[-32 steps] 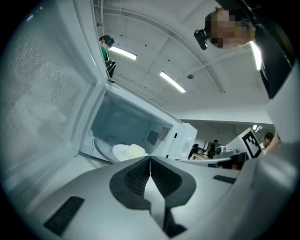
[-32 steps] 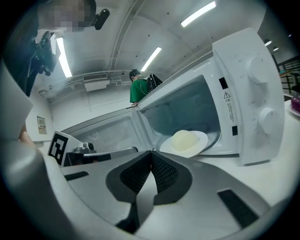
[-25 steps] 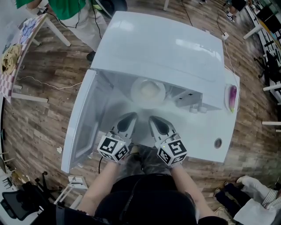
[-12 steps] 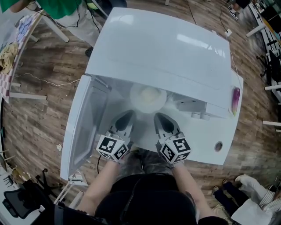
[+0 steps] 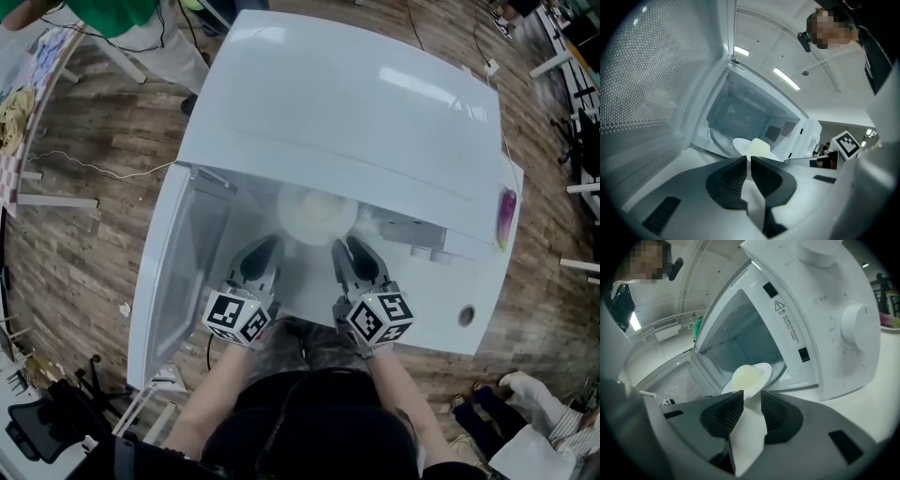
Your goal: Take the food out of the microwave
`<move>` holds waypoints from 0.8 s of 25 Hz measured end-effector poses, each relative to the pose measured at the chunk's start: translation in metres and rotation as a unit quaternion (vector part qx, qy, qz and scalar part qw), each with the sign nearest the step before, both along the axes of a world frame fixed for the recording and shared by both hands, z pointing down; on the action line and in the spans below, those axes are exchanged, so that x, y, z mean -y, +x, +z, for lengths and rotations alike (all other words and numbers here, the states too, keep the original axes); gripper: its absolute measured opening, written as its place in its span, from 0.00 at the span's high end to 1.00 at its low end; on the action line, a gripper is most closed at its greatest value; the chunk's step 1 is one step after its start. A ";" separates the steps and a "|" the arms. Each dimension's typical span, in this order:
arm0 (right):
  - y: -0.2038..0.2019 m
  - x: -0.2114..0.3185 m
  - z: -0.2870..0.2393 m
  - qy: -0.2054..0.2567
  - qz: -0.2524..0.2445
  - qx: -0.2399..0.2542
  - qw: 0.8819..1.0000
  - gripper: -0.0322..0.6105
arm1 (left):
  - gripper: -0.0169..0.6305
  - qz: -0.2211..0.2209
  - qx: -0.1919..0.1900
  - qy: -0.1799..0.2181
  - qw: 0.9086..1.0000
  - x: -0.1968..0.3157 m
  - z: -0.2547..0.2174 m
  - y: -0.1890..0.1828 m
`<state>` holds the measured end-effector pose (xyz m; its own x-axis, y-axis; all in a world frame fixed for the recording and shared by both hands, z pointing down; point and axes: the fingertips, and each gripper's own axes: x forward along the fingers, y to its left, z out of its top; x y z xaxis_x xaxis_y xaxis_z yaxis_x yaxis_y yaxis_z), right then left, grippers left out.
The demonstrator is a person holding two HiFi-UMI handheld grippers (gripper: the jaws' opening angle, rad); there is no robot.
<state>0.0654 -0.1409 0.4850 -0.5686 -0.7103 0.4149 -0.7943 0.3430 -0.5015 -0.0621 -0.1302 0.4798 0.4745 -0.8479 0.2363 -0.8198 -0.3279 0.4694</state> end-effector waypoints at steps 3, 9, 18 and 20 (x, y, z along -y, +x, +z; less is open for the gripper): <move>-0.001 0.005 0.000 -0.014 0.010 0.027 1.000 0.76 | 0.95 -0.008 -0.001 -0.004 1.000 0.002 0.001 -0.002; -0.006 0.013 0.002 -0.041 0.026 0.065 0.997 0.76 | 0.95 -0.014 -0.002 -0.008 1.000 0.006 0.002 -0.005; -0.005 0.018 0.002 -0.065 0.042 0.077 0.994 0.76 | 0.95 -0.016 -0.006 -0.012 1.000 0.005 0.002 -0.004; -0.005 0.019 0.001 -0.067 0.043 0.075 0.994 0.77 | 0.95 -0.016 -0.006 -0.015 1.000 0.004 0.002 -0.004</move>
